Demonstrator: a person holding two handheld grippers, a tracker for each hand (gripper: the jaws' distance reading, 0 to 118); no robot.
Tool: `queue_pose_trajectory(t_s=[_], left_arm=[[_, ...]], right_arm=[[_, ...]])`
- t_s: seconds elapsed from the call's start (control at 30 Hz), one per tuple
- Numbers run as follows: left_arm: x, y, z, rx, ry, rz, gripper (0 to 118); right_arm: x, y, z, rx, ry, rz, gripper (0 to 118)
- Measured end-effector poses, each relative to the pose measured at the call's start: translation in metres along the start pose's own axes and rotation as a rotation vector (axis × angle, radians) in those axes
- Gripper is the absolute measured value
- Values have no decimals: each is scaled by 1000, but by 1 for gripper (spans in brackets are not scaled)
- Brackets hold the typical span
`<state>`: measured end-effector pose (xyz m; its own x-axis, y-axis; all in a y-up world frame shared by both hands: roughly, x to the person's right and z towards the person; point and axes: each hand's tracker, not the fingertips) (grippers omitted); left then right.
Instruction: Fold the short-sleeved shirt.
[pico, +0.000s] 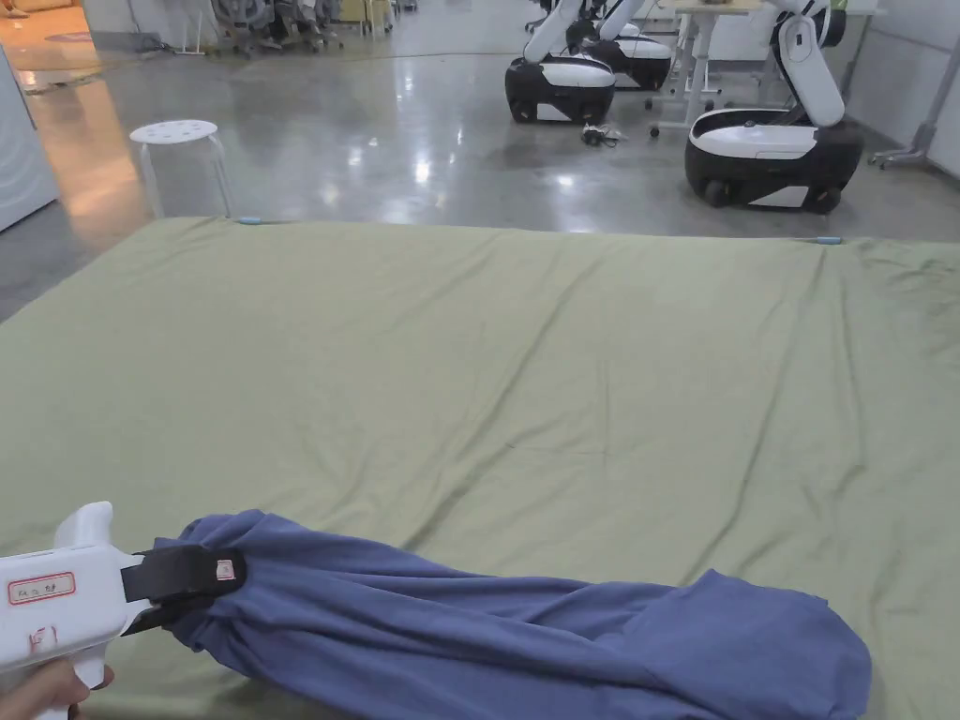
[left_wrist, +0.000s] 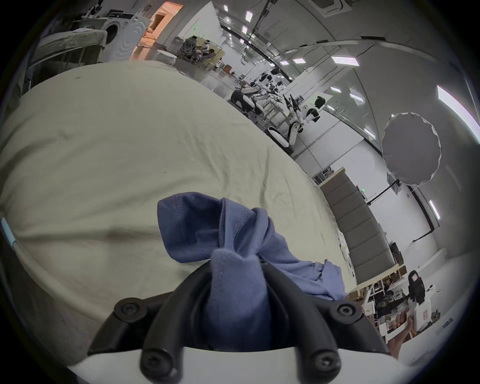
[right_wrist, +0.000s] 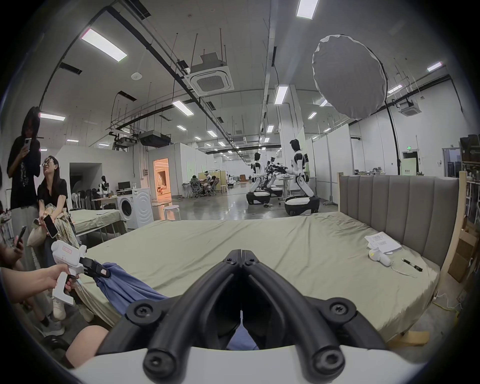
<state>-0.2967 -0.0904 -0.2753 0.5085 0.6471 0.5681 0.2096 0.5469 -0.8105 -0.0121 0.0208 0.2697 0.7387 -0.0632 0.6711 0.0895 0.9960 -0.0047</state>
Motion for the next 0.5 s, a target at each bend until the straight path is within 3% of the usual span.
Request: queue_pose_trajectory(t_s=[0.23,0.4,0.5], left_arm=[[80,7,-20,-75,-157,-15,12],[147,-13,-70,-179,-124,-121,12],[160,-37,-111,-194,-83,-113,12]], right_arm=[[-5,5,3,13,21,15,0],[6,9,15,41,12,2,0],[14,9,20,50,2,-20,0]])
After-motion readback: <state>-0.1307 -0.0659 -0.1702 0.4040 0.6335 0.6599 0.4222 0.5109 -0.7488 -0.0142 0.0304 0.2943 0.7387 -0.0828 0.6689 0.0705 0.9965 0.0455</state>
